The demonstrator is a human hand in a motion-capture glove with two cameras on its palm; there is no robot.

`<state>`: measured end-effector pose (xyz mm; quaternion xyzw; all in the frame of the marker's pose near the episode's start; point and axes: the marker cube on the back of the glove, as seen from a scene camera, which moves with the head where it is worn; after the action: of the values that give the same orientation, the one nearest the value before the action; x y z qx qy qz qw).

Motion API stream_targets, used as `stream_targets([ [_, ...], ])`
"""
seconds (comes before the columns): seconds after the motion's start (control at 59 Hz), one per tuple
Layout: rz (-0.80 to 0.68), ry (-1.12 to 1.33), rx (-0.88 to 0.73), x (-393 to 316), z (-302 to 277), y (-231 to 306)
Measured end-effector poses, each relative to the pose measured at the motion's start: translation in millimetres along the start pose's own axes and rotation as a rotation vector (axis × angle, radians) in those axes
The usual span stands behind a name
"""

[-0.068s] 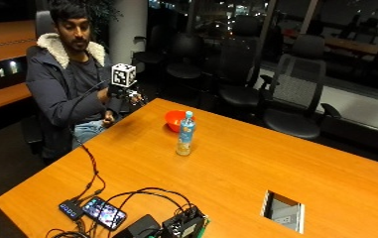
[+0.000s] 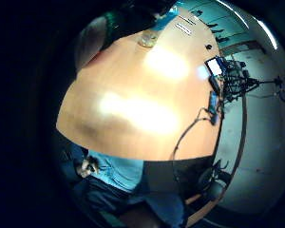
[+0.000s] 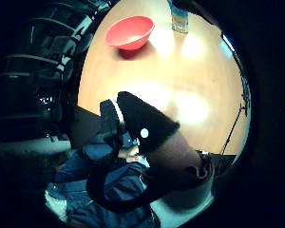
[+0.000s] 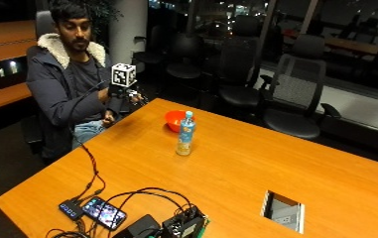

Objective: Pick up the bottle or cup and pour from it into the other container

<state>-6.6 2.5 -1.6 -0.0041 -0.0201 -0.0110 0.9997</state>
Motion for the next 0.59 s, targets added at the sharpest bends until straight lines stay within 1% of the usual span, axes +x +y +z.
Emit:
stream_targets([
  [0.152, 0.021, 0.007, 0.017, 1.0, -3.1, -4.6],
  [0.237, -0.005, 0.009, 0.015, -3.5, -2.2, -1.7],
  [0.322, 0.007, 0.015, 0.023, -4.4, -1.1, -3.4],
  [0.423, -0.026, -0.01, 0.004, -11.5, 1.1, 0.7],
  [0.508, 0.003, 0.006, 0.015, -2.7, 0.2, -4.1],
  [0.593, -0.014, 0.005, 0.014, -6.3, 1.4, -0.5],
])
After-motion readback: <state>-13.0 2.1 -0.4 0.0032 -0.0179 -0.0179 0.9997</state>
